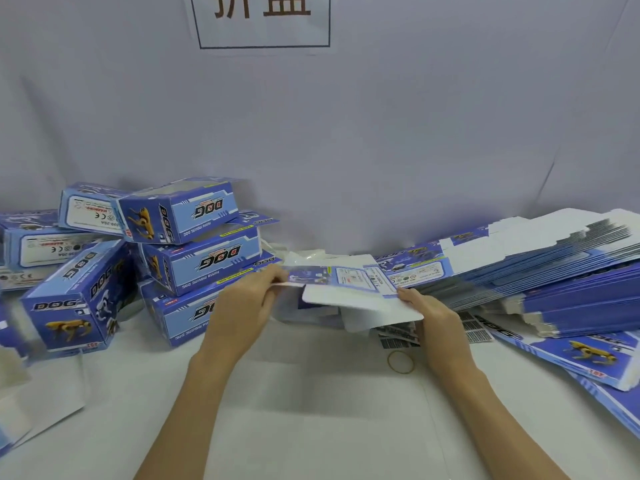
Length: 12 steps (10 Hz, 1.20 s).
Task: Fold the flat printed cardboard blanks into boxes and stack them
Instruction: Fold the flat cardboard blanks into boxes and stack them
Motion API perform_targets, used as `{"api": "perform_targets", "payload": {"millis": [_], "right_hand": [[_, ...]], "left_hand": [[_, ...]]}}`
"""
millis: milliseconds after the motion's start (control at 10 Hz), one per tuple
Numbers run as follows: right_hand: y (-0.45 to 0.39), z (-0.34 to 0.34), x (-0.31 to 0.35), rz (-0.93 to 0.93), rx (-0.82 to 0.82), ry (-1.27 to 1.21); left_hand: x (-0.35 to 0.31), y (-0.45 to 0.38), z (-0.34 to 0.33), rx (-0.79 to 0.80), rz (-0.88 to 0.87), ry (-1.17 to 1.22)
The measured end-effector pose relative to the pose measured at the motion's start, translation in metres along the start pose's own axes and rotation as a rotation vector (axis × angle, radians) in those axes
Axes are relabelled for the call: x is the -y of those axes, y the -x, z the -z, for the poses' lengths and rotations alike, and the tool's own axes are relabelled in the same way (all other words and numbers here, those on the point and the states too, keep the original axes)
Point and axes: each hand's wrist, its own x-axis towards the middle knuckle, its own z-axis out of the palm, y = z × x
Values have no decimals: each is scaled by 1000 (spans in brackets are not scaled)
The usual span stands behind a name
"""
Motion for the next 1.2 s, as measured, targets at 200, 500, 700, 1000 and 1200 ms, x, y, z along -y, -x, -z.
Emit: {"api": "perform_targets", "payload": {"millis": [200, 500, 700, 1000, 1200], "right_hand": [[0, -12, 22, 72, 86, 149], [-18, 8, 35, -440, -131, -479], [0, 26, 51, -243, 864, -571], [-6, 8, 81, -546, 382, -1320], [-14, 22, 87, -613, 423, -1336]], "left_hand": [[-21, -12, 14, -537, 132, 374], [-12, -19, 15, -606, 697, 1232], [-15, -14, -7, -554, 912, 1189], [-44, -4, -27, 123, 725, 367], [-66, 1, -35, 144, 679, 457]]}}
